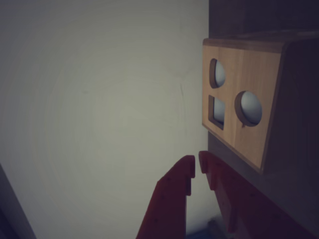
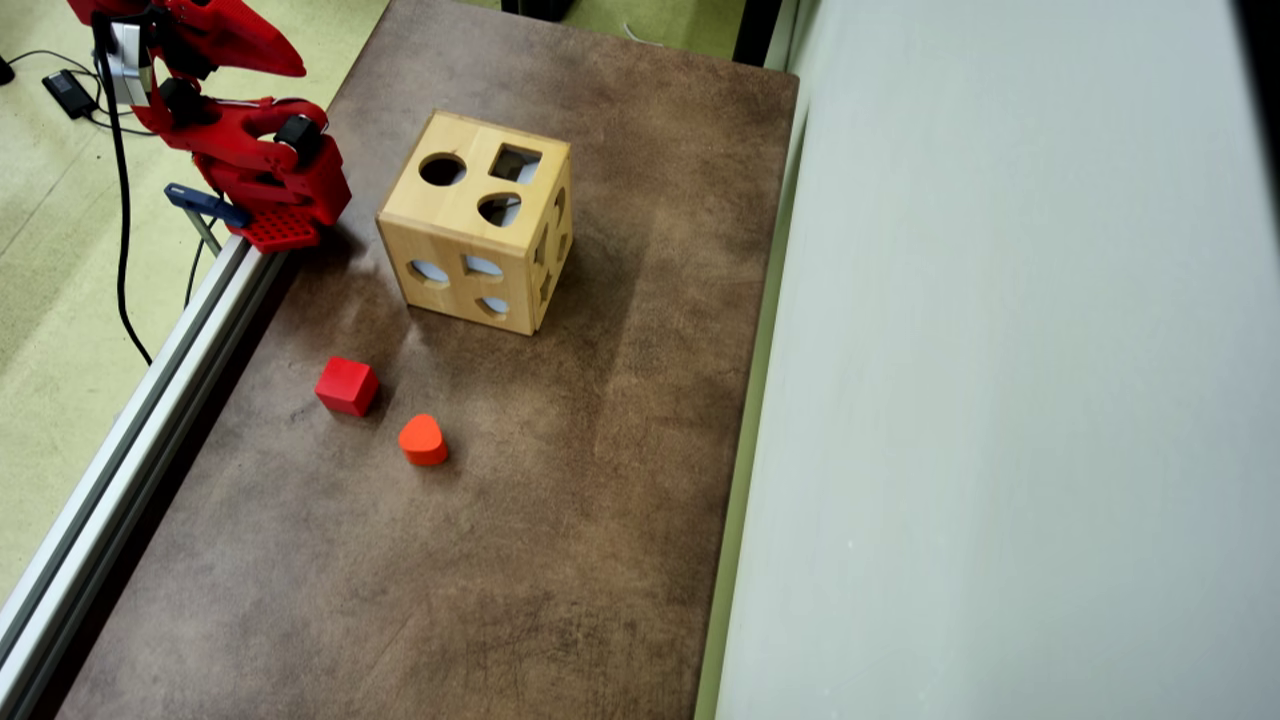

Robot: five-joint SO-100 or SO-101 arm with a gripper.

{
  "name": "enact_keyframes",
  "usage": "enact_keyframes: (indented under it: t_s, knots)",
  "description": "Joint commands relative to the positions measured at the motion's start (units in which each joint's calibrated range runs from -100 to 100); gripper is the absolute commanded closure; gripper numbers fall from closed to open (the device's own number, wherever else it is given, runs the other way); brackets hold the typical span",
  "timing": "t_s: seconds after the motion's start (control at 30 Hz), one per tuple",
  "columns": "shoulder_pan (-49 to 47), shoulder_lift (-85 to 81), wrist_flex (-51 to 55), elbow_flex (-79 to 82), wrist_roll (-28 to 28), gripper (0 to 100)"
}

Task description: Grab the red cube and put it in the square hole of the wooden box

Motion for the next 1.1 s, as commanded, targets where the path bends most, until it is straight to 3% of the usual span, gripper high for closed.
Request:
enact_keyframes:
  t_s: [0.0, 0.87, 1.07]
  knots:
    - [-0.1, 0.2, 0.4, 0.1, 0.3, 98]
    - [0.3, 1.4, 0.3, 0.2, 0.1, 98]
    - [0.4, 14.4, -0.2, -1.3, 0.2, 97]
